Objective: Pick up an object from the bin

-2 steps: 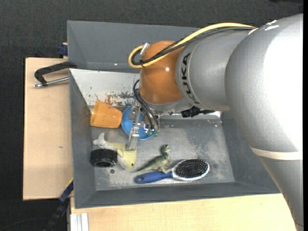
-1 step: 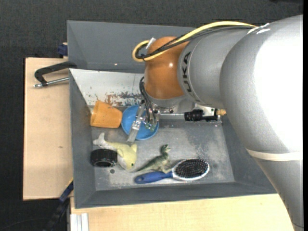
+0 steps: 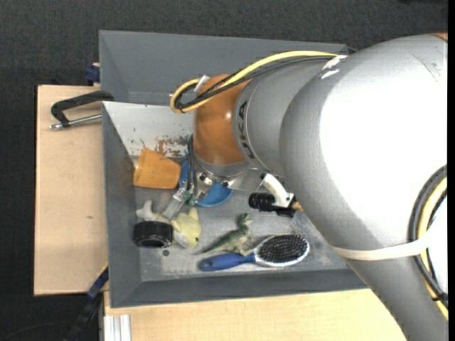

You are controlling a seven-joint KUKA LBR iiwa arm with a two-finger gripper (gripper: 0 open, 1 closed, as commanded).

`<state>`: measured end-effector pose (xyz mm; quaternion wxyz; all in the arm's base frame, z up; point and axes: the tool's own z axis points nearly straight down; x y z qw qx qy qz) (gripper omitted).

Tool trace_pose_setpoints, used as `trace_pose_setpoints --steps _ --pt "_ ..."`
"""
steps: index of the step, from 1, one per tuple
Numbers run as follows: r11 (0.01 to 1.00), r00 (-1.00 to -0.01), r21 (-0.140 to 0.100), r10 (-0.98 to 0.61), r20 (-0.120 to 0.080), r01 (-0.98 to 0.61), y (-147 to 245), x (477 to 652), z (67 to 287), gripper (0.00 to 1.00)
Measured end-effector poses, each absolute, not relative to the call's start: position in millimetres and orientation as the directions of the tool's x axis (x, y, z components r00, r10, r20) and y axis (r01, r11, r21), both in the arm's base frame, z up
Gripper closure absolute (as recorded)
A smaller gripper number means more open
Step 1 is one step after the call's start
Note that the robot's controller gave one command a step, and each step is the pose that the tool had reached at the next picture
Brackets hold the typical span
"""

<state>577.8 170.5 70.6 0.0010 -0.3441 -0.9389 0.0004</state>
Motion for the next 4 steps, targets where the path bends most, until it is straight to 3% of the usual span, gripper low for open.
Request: trace_pose_setpoints --steps 1,2,3,4 --pt "0.764 -0.764 0.001 0.645 -0.001 0.645 170.5 578.8 72.0 0.00" --pt "0.765 -0.765 0.001 0.644 0.000 0.644 171.1 578.8 72.2 1.00" --pt "0.766 -0.766 0.011 0.643 -0.007 0.642 172.4 581.7 186.7 1.00" --pt "0.768 -0.768 0.005 0.641 -0.003 0.641 173.1 582.7 190.6 1.00"
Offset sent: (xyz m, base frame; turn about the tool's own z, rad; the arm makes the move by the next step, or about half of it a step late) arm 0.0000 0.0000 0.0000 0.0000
